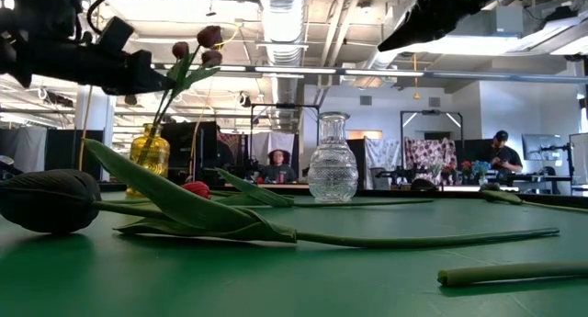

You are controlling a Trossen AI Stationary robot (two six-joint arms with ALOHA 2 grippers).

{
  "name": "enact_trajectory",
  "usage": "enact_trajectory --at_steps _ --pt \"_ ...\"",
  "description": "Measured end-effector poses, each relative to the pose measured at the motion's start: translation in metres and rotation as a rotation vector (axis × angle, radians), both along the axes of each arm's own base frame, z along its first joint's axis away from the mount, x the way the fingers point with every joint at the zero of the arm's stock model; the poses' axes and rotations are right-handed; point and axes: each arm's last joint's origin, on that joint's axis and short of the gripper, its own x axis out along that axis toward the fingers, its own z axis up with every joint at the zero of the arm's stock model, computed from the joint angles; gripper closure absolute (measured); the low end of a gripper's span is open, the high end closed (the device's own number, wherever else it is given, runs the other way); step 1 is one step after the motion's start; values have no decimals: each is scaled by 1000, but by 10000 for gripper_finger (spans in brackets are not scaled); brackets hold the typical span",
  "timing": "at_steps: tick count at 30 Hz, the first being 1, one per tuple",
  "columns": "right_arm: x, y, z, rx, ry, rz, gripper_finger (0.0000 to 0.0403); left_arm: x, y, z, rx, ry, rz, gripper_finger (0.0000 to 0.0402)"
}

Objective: Sort flowers into vase by color
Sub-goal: Put the bottom middle black flower into the left transparent vase

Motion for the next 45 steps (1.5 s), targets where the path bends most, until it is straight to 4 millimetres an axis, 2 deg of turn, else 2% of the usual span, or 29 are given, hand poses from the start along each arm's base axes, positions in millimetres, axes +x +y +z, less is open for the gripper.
enact_trajectory --at_steps 10,15,22,29,32,38,45 --pt "0 0 0 -1 0 1 234 3 2 24 -56 110 4 343" --pt "0 0 0 -1 0 1 234 2 1 43 -79 152 4 343" --pt "0 0 0 -1 0 1 234 -4 -2 69 -149 220 4 343" --pt "1 0 1 16 -19 -4 234 -12 -6 84 -267 213 8 343" --pt "1 1 1 38 -28 -10 234 -12 -9 86 -320 200 -52 343" --pt "2 5 1 151 -57 93 234 -9 -16 83 -457 176 -309 343" --pt "5 22 -1 264 -54 223 234 -10 -24 75 -625 210 -505 343"
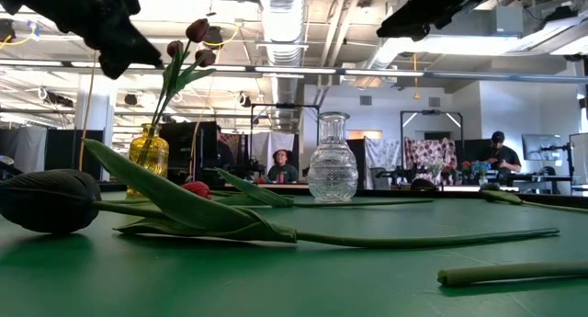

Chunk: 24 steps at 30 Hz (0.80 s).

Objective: Sort flowers into vase by color
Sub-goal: Put the bottom middle black flower into the left transparent vase

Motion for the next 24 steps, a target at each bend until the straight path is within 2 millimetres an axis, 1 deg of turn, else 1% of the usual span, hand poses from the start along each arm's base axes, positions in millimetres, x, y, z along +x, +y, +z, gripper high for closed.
enact_trajectory --at_steps 3,6,11,14,17,24 --pt "6 12 -7 25 48 52 234 -1 -4 -5 -43 42 -41 343" --pt "16 25 -20 34 130 112 234 0 -8 -8 -78 76 -95 343" --pt "35 43 -44 60 245 172 234 7 -18 -17 -145 107 -215 343" --pt "42 51 -56 88 305 180 234 12 -26 -26 -197 152 -282 343" --pt "47 56 -63 122 338 174 234 19 -34 -34 -244 208 -336 343" --pt "57 67 -76 187 365 157 234 40 -53 -39 -263 240 -467 343"
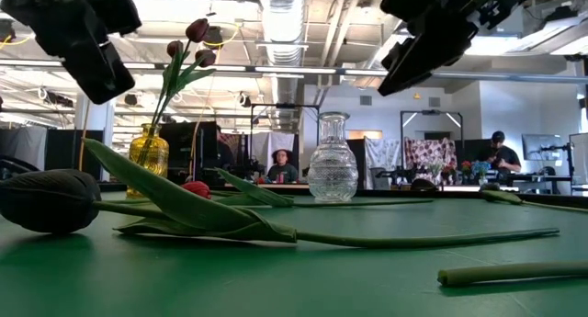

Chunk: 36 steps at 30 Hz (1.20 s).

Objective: Sort flowers into vase by color
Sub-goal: Put the bottom middle black flower into the left transparent vase

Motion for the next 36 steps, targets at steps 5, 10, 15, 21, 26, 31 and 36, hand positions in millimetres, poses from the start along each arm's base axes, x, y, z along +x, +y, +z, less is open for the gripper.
enact_trajectory --at_steps 5,10,15,21,26,31,36 --pt "17 19 -10 21 -58 46 234 15 -14 -6 21 4 -112 355" --pt "43 43 -14 78 -42 60 234 21 -25 -15 25 64 -175 367" --pt "71 74 -19 116 29 79 234 23 -35 -20 26 92 -234 372" --pt "94 107 -35 143 229 42 237 19 -47 -20 57 73 -337 372" --pt "109 133 -52 143 307 44 244 16 -54 -20 90 52 -411 372" --pt "120 152 -64 140 326 51 261 15 -59 -20 114 34 -457 372" --pt "127 161 -78 107 337 2 277 16 -59 -18 161 -4 -459 372"
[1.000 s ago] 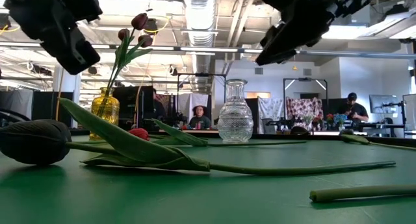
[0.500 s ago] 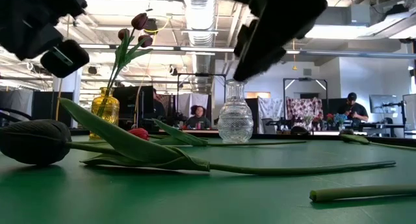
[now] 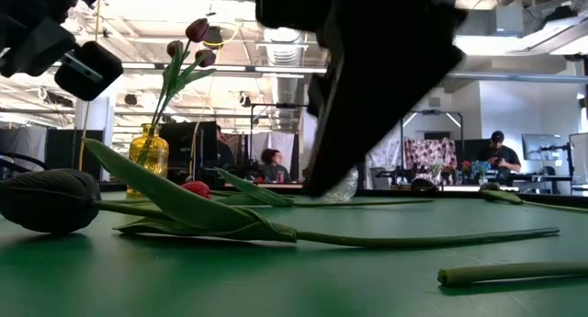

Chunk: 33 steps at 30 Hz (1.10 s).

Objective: Sort flowers into vase by color
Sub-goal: Put the bottom middle black flower into the left transparent vase

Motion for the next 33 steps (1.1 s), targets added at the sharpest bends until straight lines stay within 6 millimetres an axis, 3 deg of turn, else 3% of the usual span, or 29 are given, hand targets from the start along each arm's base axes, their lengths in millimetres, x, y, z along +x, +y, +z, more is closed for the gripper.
enact_trajectory --at_steps 8,13,18,25,29,33 --pt "-3 -3 -9 -17 73 -136 283 2 -1 2 -3 -33 -8 372" --pt "-7 7 -9 -65 35 -175 283 2 -1 2 -4 -35 -7 372" --pt "-6 19 -26 -94 15 -181 283 2 -1 2 -4 -34 -7 372" --pt "-5 19 -47 -99 68 -236 286 2 -1 2 -6 -35 -7 372" --pt "-6 18 -43 -104 60 -218 312 2 -1 2 -6 -34 -7 372" --pt "-8 17 -25 -97 30 -187 369 2 -1 2 -7 -33 -6 372"
